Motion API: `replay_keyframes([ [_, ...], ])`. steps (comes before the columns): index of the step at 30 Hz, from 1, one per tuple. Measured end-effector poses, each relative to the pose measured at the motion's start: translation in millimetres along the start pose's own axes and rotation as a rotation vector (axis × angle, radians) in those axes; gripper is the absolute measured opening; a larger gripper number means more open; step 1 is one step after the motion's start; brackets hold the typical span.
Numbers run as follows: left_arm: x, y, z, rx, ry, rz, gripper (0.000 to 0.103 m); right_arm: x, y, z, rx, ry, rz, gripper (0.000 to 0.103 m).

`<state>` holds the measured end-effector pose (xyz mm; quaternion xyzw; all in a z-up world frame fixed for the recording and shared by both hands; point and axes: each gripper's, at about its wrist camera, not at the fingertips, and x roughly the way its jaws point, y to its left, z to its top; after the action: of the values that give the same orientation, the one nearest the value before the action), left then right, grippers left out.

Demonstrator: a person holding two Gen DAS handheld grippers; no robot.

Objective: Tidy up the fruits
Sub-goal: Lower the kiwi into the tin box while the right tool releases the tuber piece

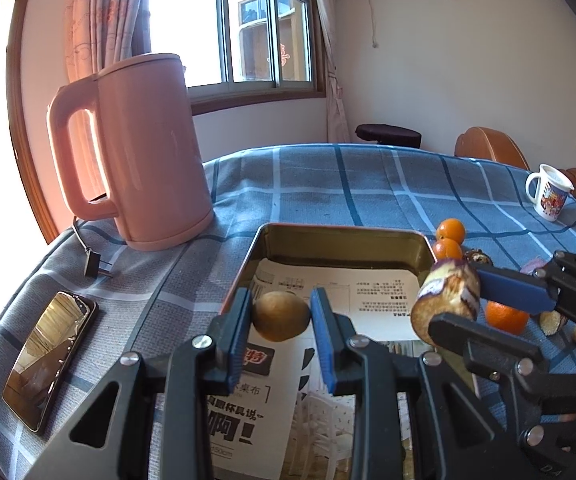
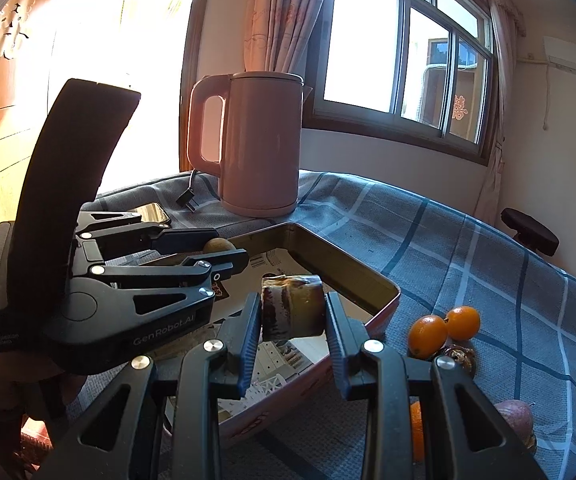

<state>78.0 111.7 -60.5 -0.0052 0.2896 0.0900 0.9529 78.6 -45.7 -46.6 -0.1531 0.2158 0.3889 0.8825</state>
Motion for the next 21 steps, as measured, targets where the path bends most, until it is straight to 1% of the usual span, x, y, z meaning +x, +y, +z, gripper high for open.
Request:
replay_keyframes([
  [4, 2, -1, 0, 0.002, 0.012, 0.001, 0.032, 3, 2, 0, -0.005, 0.013, 0.007, 0.033],
  [10, 7, 0, 0, 0.0, 0.04, -0.002, 0.032, 11, 5, 0, -0.015, 0.055, 0.013, 0.033],
  [16, 7, -1, 0, 0.002, 0.035, 0.014, 0.034, 18, 8, -1, -0.027, 0.087, 0.027, 0.034],
  [17, 6, -1, 0, 0.001, 0.033, 0.013, 0.037, 19, 8, -1, -0.029, 0.095, 0.025, 0.034],
  [18, 6, -1, 0, 0.002, 0.029, 0.016, 0.043, 21, 9, -1, -0.032, 0.104, 0.024, 0.036],
  [19, 5, -1, 0, 0.003, 0.025, 0.025, 0.048, 22, 9, -1, -0.035, 0.109, 0.018, 0.043],
  [21, 2, 0, -1, -0.003, 0.011, 0.038, 0.055, 21, 10, -1, -0.038, 0.102, -0.015, 0.051],
])
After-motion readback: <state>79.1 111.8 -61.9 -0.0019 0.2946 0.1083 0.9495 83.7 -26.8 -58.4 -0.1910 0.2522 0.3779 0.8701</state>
